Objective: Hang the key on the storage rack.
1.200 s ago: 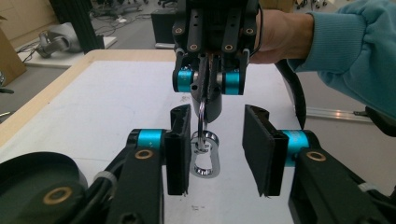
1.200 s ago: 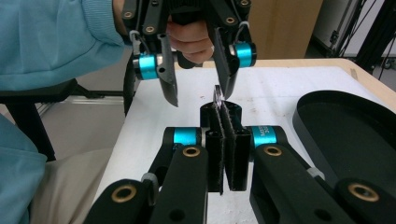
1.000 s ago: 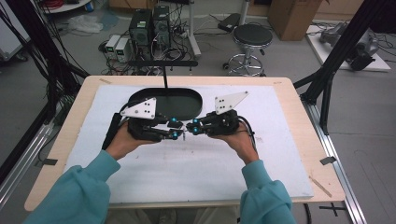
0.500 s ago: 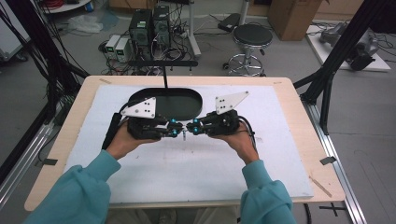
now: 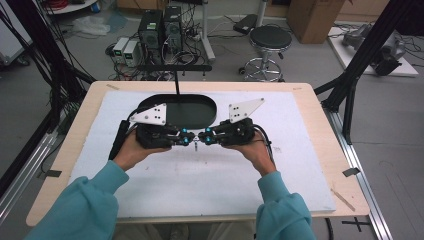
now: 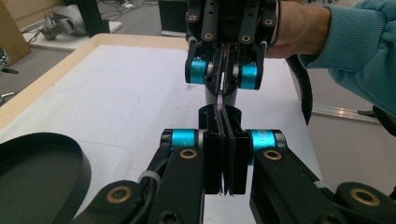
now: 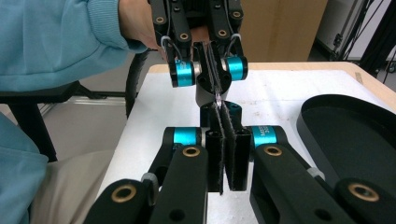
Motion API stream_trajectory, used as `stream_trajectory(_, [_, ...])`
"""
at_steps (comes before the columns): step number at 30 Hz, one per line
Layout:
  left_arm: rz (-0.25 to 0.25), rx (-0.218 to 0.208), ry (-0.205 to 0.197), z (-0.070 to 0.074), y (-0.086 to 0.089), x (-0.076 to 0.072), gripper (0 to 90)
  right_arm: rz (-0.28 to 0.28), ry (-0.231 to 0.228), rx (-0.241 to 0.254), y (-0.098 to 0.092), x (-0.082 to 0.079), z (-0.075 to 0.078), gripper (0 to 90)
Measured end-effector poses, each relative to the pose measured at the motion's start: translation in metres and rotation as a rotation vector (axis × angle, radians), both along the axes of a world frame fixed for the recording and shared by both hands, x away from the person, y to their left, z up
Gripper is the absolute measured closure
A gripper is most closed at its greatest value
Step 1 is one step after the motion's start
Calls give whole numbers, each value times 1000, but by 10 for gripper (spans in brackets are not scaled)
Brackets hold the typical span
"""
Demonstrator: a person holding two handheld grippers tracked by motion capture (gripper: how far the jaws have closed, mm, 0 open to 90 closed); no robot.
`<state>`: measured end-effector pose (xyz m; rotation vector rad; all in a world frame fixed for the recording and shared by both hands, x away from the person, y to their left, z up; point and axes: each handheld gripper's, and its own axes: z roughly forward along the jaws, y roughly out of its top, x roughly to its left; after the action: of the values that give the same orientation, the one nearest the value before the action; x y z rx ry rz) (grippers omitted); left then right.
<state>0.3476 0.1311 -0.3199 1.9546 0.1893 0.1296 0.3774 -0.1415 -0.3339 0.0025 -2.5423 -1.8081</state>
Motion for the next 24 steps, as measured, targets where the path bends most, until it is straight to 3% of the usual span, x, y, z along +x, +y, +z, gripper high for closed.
stream_trajectory(8, [-11,9,0,0,-1,-1,881,0,5,-2,0,0,0,840])
stream_trajectory(11, [-13,33,0,-2,-3,-1,882,-44,14,20,1,-1,-1,496])
stream_trajectory(12, [-9,37,1,-2,-3,-2,882,-97,10,20,2,-3,-2,339])
stream_trajectory(13, [-10,39,-1,-2,-3,-1,881,-185,5,7,3,-5,-3,107])
stream_trajectory(15, [-5,46,-5,-2,-3,-2,881,-231,-5,-8,2,-6,-2,3])
stream_trajectory(20, [16,48,-13,1,4,-1,881,-347,-25,33,-14,-12,-4,6])
stream_trajectory(23, [34,44,-15,4,12,1,881,-375,-19,58,-23,-15,-7,6])
stream_trajectory(24, [41,46,-17,5,15,2,881,-415,-17,65,-32,-19,-11,6])
